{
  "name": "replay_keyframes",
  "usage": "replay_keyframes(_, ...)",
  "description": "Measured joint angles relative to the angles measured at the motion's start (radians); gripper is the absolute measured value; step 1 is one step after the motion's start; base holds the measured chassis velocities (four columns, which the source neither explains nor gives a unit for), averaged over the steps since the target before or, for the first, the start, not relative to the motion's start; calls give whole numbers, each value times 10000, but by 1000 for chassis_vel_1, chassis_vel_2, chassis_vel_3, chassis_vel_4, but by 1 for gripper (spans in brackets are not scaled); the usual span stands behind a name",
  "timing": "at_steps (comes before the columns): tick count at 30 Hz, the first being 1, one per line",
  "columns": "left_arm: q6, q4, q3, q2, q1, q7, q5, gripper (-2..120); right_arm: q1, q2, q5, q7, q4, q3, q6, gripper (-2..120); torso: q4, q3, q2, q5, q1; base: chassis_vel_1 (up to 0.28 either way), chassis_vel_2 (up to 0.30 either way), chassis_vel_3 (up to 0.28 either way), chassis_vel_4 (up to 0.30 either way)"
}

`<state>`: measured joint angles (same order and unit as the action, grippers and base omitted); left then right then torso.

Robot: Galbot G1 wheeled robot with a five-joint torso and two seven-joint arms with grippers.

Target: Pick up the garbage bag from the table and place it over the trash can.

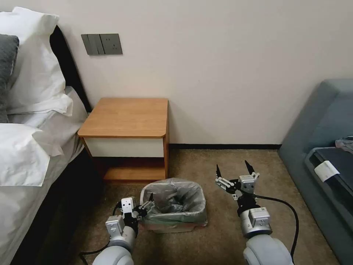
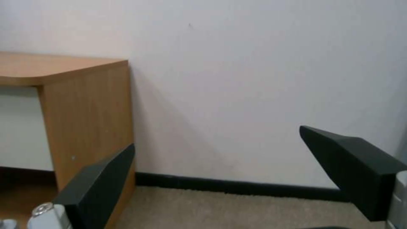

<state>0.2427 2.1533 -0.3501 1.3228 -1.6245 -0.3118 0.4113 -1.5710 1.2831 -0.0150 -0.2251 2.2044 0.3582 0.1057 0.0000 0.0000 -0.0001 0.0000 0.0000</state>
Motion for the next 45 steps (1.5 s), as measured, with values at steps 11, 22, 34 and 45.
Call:
replay_keyframes(11,-4954,-6,-852,156,-1167,1471,-2564,100,-1115,420,47,466,-498,950,-1780,100,-3,-1,0,0,0,0,0,0,0)
replay_keyframes(22,-6253,391,-2649,1042,-2904,2375,-2324,100,-2267,701,41,199,-181,1485,-2811,100,0,-2,1,-2,0,0,0,0,0)
replay_keyframes(34,-5912,1010,-2749,1596,-3480,2355,-2446,100,-2648,889,271,-103,-141,1600,-3071,100,-1,-1,1,0,0,0,0,0,0)
replay_keyframes(45,-5880,997,-2725,1579,-3454,2334,-2443,100,-2631,884,275,-104,-140,1592,-3053,100,0,0,1,0,0,0,0,0,0)
